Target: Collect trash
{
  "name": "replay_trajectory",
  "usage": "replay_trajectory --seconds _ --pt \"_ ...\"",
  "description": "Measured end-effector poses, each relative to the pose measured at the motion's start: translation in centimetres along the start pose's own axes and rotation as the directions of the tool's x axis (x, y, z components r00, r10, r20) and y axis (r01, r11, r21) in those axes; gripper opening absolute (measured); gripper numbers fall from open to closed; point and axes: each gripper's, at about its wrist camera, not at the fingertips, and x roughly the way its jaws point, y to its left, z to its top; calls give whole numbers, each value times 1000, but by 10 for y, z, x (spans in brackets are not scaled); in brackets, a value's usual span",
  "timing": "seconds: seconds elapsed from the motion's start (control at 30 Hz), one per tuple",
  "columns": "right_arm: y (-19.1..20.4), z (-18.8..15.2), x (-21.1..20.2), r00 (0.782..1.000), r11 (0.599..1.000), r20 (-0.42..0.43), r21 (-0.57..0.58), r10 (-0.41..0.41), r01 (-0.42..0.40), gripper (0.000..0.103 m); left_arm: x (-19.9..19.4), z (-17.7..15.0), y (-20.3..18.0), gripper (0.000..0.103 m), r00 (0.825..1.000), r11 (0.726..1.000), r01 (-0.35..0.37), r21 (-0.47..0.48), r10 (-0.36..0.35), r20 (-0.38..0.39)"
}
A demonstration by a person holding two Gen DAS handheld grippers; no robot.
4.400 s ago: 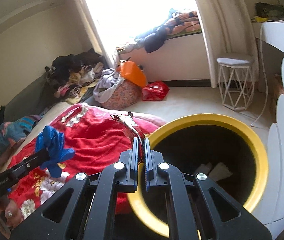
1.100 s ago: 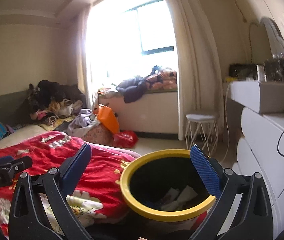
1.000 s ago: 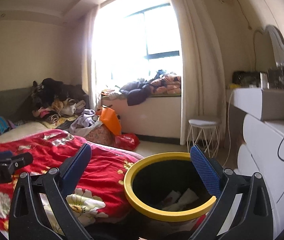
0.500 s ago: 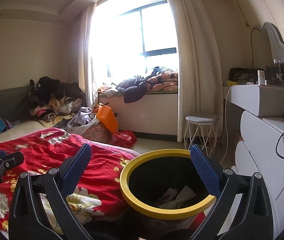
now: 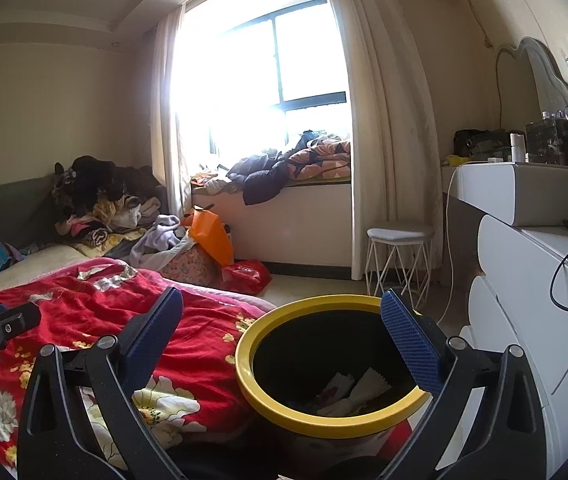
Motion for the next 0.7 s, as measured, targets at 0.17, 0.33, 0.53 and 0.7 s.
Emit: replay_trajectory --seconds 0.17,0.33,0.53,0.7 --pt "1 0 0 1000 1000 2 2 -1 1 97 0 0 1 92 1000 1000 -2 -3 2 1" --pt "1 0 1 1000 1000 -3 1 5 -5 97 1 1 0 92 1000 1000 0 -1 0 1" --pt "2 -1 1 1000 1000 1 5 1 -1 97 0 2 0 92 1000 1000 0 0 0 2" --pt "2 -2 0 1000 1000 1 5 1 -1 97 0 2 0 92 1000 1000 1 0 -1 1"
